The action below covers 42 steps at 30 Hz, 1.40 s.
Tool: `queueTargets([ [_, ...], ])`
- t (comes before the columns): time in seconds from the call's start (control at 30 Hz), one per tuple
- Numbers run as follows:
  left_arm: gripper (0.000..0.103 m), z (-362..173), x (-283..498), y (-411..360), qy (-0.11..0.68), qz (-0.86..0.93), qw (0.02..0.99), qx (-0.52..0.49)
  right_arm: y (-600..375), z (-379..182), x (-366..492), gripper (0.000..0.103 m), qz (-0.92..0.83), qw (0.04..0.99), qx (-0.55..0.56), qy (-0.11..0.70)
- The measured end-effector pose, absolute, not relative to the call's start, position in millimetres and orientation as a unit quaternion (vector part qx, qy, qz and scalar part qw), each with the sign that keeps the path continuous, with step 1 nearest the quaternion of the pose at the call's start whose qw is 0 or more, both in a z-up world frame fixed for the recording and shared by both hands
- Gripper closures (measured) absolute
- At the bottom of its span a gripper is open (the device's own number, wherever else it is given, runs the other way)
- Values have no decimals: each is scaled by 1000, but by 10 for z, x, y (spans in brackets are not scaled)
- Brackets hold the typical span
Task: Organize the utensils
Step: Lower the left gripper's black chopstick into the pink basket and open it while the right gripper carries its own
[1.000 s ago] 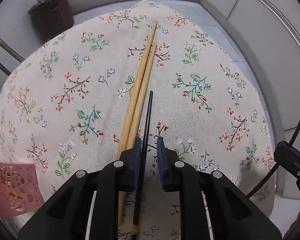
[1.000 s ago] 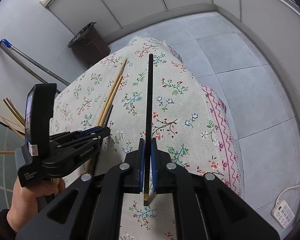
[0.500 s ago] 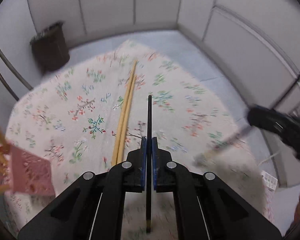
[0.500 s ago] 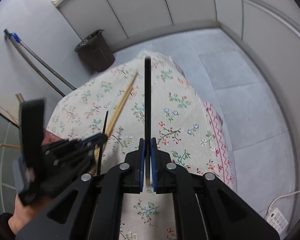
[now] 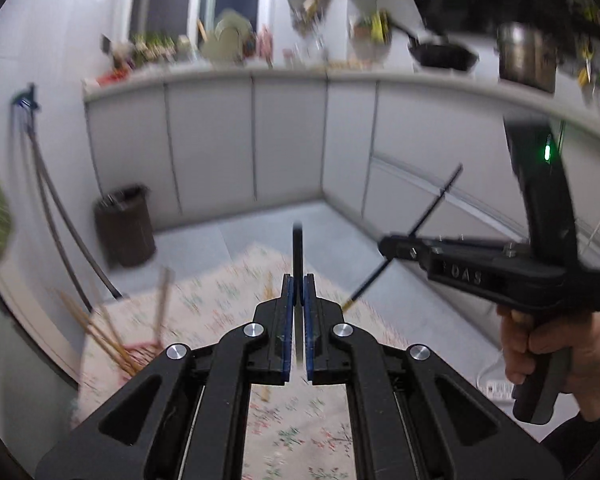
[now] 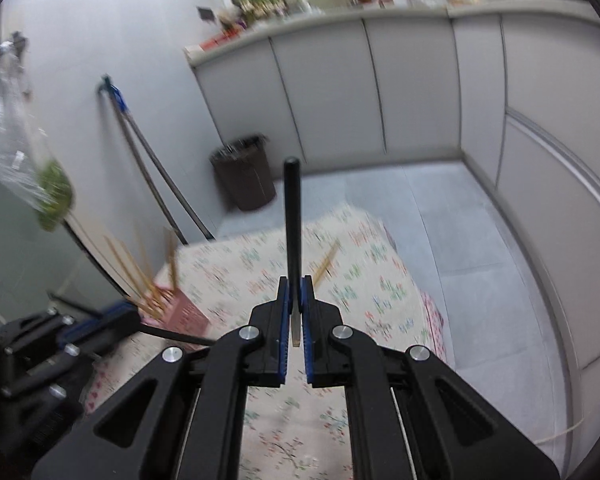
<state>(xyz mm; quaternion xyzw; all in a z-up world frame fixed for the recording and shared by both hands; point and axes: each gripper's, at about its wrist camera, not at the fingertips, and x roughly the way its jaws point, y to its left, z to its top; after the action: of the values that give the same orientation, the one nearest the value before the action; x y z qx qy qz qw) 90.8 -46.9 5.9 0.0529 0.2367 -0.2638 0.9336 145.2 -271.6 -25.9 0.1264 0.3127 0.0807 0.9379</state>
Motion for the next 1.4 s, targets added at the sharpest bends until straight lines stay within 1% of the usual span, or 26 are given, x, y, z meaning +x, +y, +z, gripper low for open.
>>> queueTargets([
  [0.13, 99, 276, 799, -103, 193, -237, 952, 27, -2612, -76, 1368, 97, 96, 944, 129, 288],
  [0.23, 99, 335, 768, 93, 163, -199, 966, 35, -2521, -5, 1351, 97, 105, 947, 126, 277],
  [0.43, 99, 260, 843, 425, 151, -139, 978, 35, -2206, 17, 1384, 97, 124, 946, 113, 277],
  [0.53, 99, 120, 956, 588, 141, -120, 982, 32, -2050, -2, 1432, 97, 132, 946, 111, 276],
  [0.77, 99, -260, 1351, 772, 152, -94, 984, 9, -1735, -143, 1654, 97, 141, 943, 119, 278],
  [1.23, 99, -661, 1743, 863, 196, -71, 978, -8, -1268, -332, 2003, 97, 177, 935, 140, 274],
  [1.4, 99, -796, 1871, 943, 230, -69, 970, -28, -1125, -405, 2155, 97, 196, 931, 145, 272],
])
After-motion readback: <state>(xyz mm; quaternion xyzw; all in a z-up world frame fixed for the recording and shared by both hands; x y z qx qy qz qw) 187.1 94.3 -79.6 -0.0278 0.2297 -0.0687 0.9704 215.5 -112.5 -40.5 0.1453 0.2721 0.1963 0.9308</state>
